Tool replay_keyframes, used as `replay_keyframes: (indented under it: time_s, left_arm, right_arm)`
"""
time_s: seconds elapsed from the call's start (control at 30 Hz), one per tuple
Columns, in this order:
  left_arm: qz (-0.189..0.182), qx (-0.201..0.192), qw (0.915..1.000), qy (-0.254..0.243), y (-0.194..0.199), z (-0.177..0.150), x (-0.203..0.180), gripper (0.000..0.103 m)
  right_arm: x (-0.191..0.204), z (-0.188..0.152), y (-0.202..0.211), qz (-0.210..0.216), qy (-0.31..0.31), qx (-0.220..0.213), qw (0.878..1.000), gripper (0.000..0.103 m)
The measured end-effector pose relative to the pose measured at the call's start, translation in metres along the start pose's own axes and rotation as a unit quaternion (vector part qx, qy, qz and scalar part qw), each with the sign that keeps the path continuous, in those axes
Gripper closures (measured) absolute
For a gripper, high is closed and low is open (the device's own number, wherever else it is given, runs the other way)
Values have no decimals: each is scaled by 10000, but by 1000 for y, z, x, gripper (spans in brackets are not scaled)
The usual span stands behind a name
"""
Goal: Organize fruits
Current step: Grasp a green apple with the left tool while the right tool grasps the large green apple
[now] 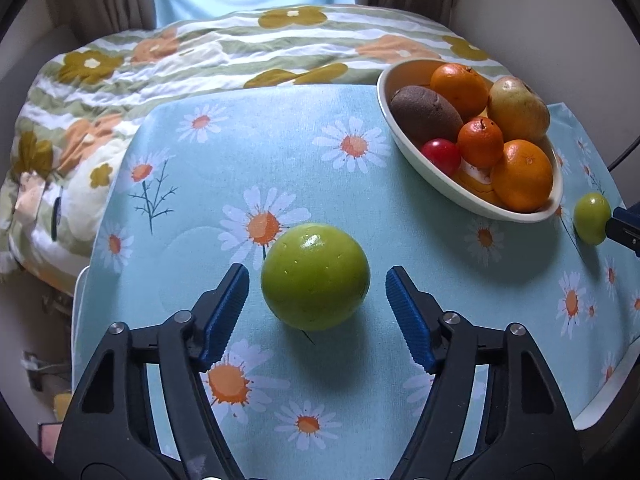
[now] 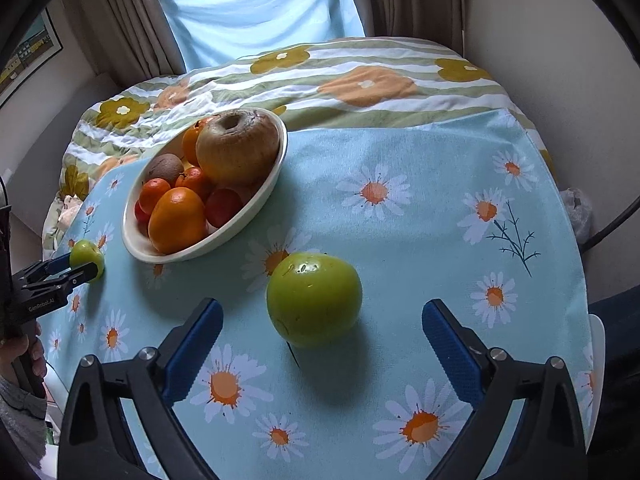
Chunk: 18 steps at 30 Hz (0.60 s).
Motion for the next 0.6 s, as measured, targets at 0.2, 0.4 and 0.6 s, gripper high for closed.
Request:
replay_keyframes:
  time_s: [0.2,0.4,0.6]
  left_arm:
    - [11,30,10000,12,-4,-2,1,43]
    - [28,18,10000,-47,-3,-6,3,43]
    - [-8,34,10000,20,3,-14,6,43]
  right_arm:
    - [2,-2,-8,29,32,135,9999,12]
    - [2,-4,-13,-5,71,213,9997,23]
    - [2,-2,-18,-5,61,273,9996,28]
Point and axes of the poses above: each gripper's, at about its wrist camera, not at the fingertips, and y roughly against the way its jaws point, x to its left, z to its top, the point moved 7 cm from there along -y, roughly the way its jaws point, and after that the axes turned 5 degrees about z, right-handed, at the moved point
